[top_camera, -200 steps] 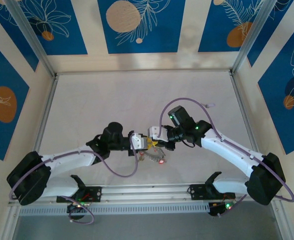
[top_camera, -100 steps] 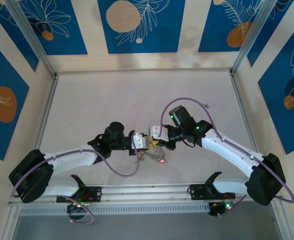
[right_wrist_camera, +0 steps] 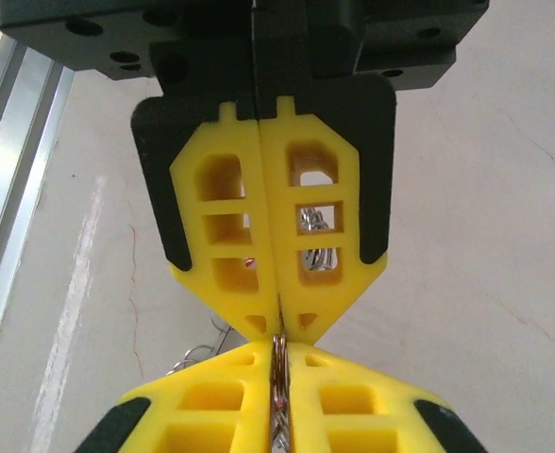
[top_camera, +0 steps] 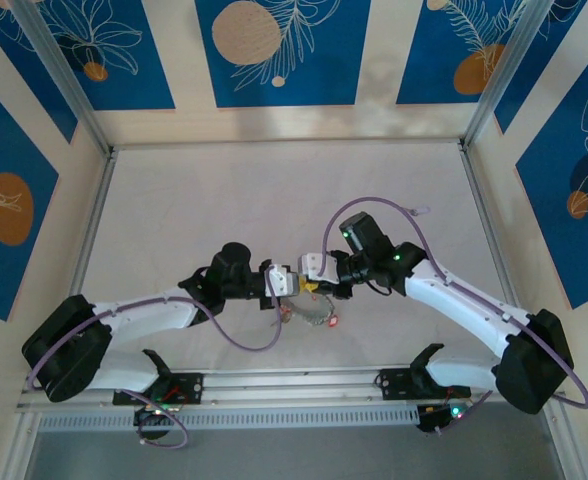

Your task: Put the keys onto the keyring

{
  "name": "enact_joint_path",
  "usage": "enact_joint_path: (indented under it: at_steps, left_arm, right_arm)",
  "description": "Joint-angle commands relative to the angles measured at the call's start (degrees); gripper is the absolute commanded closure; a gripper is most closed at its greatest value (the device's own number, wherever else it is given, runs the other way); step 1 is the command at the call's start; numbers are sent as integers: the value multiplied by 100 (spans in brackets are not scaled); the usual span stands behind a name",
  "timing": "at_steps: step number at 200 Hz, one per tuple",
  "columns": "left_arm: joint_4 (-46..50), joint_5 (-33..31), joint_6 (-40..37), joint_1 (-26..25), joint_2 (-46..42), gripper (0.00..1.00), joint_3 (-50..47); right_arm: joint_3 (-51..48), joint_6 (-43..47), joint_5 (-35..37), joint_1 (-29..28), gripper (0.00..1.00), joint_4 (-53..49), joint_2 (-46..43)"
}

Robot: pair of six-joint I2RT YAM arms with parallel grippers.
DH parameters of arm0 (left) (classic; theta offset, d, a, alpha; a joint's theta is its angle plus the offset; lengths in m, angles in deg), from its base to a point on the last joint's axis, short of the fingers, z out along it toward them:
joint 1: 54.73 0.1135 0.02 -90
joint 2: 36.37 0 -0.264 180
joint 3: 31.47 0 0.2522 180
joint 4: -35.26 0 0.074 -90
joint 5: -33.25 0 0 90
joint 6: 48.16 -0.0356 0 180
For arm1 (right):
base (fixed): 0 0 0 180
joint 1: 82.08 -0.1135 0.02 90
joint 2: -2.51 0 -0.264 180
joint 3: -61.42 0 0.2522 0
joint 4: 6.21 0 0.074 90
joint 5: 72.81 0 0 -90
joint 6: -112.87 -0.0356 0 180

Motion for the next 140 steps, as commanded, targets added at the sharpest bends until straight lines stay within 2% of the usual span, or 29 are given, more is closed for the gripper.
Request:
enact_joint_path:
  at_steps: [1, 24, 48, 94, 140]
  left_arm:
    - [231, 258, -211, -37, -122, 100, 82]
    - [214, 425, -168, -32, -113, 100, 100]
    - [73, 475, -158, -36, -105, 100, 92]
    - [-25, 550, -90, -26, -8, 100, 174]
    - [-80, 612, -44, -24, 48, 100, 183]
  right_arm:
    - [-54, 197, -223, 197, 78, -43, -385]
    - [-159, 405, -663, 539, 75, -126, -667]
    - [-281, 547, -748, 566, 75, -125, -729]
    - [-279, 1012, 3, 336, 73, -435, -416]
    - [-390, 1023, 35, 159, 71, -111, -298]
